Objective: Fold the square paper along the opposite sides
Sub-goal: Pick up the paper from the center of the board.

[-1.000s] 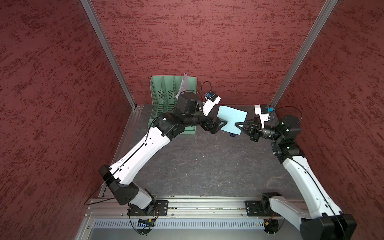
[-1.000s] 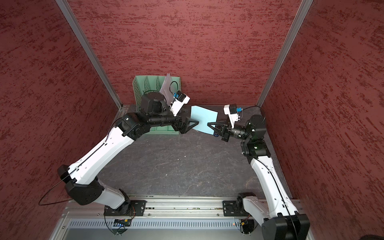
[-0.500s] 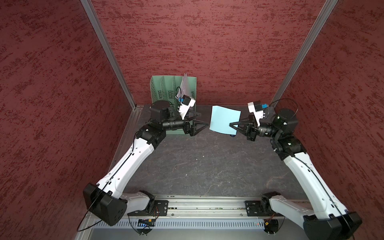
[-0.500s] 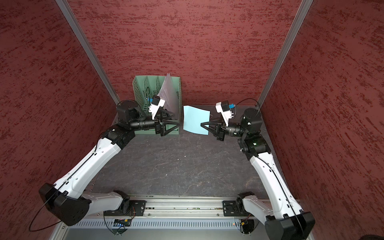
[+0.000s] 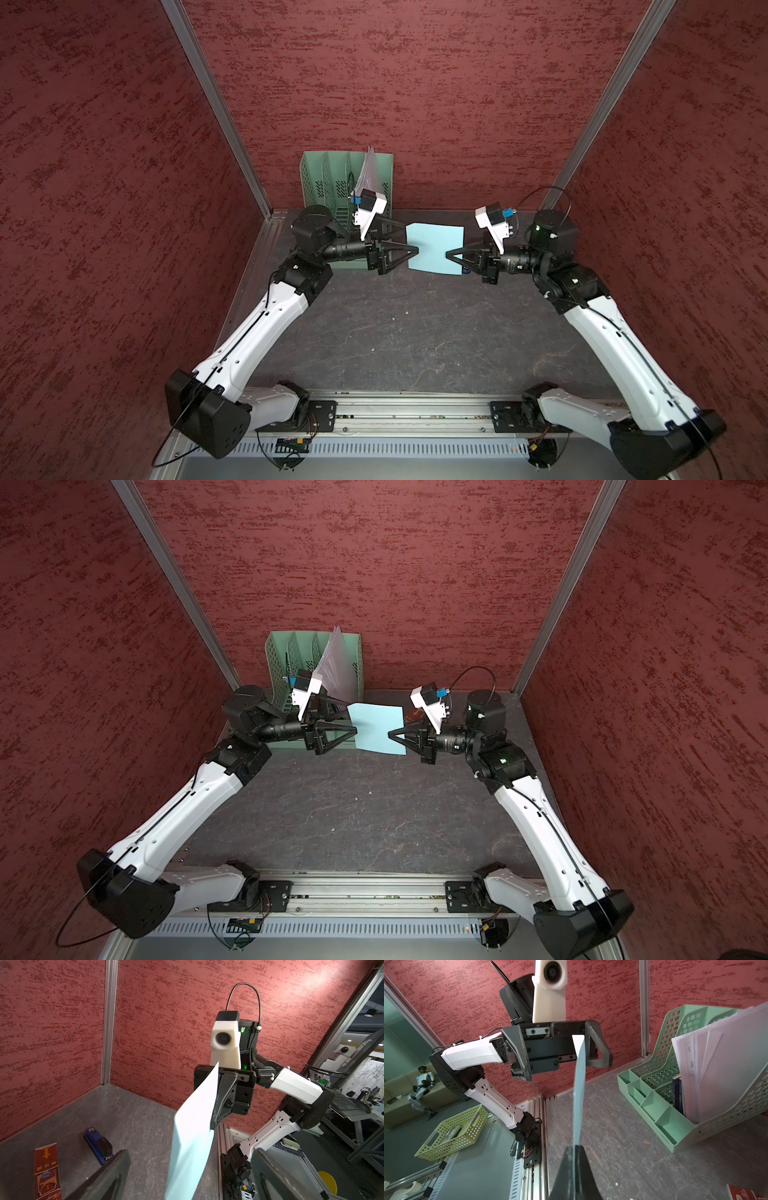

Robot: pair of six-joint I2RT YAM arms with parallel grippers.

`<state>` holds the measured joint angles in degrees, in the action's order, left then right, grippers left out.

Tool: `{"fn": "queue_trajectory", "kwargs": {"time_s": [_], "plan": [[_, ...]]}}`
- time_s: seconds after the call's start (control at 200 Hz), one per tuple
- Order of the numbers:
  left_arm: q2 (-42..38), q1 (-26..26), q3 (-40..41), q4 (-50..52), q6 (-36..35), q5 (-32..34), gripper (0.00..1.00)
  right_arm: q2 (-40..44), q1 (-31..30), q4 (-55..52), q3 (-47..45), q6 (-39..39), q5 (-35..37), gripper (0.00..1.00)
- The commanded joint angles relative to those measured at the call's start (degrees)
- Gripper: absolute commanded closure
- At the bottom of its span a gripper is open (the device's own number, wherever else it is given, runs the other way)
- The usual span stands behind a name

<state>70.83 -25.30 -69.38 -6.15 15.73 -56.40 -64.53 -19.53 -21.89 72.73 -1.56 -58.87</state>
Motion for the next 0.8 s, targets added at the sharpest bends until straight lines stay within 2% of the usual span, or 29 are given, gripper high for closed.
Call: {"fn": "queue_trajectory", "kwargs": {"time_s": [0.0,0.105,0.356,0.476,0.606,0.796], "plan": [[-0.6,0.1,1.2,-4.0,2.4,-2.1,0.08,0.0,-0.6,-1.4,2.8,1.6,0.8,1.00],[-0.4,0.0,2.2,-4.5,2.8,-2.2,0.12,-0.1,-0.8,-1.4,3.4,1.6,0.8,1.00],[0.4,0.1,3.1,-5.2,2.6,-0.1,0.12,0.0,-1.2,-1.6,3.8,1.7,0.7,1.00],[0.5,0.0,4.2,-11.5,6.3,-0.7,0.20,-0.2,-1.3,-1.8,3.9,1.9,0.7,1.00],[0.7,-0.3,6.0,-18.4,10.3,-0.7,0.35,-0.2,-1.5,-2.1,4.1,2.2,1.0,1.00],[2.4,-1.6,5.9,-20.1,11.8,-2.1,0.37,-0.1,-1.5,-1.9,4.1,2.2,0.9,1.00]]}}
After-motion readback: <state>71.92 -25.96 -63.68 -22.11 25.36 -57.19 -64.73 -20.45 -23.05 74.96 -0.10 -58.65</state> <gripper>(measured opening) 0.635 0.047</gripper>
